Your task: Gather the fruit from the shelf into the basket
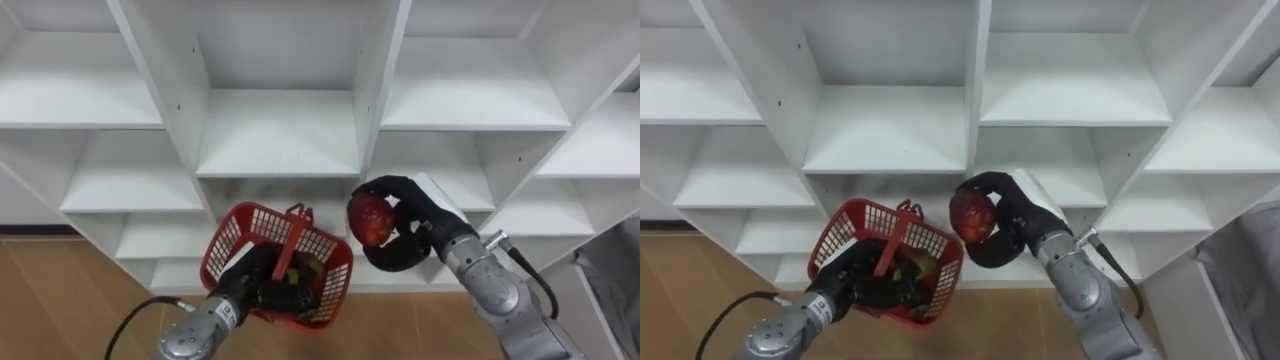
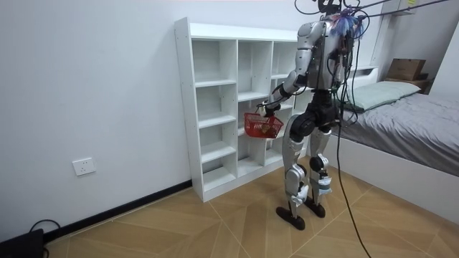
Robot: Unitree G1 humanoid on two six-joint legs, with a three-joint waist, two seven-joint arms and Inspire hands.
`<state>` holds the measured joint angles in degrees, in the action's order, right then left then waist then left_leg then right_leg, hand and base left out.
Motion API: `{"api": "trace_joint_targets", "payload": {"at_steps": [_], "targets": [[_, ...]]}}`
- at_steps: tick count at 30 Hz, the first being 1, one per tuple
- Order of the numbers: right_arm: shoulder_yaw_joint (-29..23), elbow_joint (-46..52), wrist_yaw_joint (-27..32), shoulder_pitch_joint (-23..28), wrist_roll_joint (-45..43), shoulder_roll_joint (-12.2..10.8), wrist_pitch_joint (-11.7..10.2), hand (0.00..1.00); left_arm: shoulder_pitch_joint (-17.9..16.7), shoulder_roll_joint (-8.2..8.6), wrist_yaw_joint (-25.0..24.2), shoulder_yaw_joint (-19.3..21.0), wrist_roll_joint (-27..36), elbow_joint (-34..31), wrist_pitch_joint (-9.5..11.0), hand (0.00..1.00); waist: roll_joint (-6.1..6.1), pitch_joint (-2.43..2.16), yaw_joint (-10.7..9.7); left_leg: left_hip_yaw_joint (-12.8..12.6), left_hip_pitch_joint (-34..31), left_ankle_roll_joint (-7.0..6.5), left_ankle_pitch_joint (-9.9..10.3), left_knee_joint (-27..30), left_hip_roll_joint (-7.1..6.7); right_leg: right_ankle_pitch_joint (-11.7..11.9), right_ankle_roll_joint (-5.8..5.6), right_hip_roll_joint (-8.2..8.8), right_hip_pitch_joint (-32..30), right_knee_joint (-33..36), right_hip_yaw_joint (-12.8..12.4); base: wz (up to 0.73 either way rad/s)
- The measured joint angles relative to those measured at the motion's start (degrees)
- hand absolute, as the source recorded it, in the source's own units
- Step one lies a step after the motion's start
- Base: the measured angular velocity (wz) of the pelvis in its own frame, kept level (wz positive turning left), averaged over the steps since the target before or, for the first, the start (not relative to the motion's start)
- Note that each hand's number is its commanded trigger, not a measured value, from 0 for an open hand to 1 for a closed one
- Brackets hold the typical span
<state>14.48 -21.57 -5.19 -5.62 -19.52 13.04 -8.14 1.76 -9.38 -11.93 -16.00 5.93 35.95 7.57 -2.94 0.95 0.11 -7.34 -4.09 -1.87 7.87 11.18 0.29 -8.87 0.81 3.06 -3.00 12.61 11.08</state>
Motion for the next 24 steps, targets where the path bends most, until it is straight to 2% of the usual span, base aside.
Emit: {"api": "trace_joint_targets", "payload": {"at_steps": [5,12,21,24], "targets": [[0.2,-0.1,0.08,0.05,-0.07,0.01,0.0,1.0,0.05,-0.21,-0.03,-1.27,0.02,-1.61,0.0,1.0,0.15,0.64,0.09,-0.37,-0.09,-0.02,0.02,-0.01,0.02,-0.02,-0.01,-0.03,-0.25,0.07,-0.39,-0.02],[2.66,-0.12,0.06,0.11,-0.13,0.1,0.0,1.0,0.05,-0.33,-0.23,-2.23,0.09,-3.43,0.01,1.0,0.13,0.61,0.34,-0.77,-0.45,-0.02,0.01,-0.4,0.02,-0.05,-0.04,-0.13,-1.24,0.27,-1.28,-0.05],[3.01,-0.12,-0.85,0.11,-0.14,0.08,0.0,1.0,0.29,-0.25,-2.56,-2.2,0.08,-3.52,0.03,1.0,0.05,0.47,0.37,-0.76,-0.52,-0.02,0.02,-0.42,-0.04,-0.09,-0.11,-0.14,-1.24,0.08,-1.45,0.0],[3.32,-0.13,-1.28,0.11,-0.14,0.09,0.0,1.0,0.37,-0.24,-2.74,-2.2,0.08,-3.52,0.03,1.0,0.12,0.19,0.36,-0.76,-0.5,-0.02,0.02,-0.42,-0.04,-0.08,-0.1,-0.15,-1.24,0.1,-1.49,0.0]]}}
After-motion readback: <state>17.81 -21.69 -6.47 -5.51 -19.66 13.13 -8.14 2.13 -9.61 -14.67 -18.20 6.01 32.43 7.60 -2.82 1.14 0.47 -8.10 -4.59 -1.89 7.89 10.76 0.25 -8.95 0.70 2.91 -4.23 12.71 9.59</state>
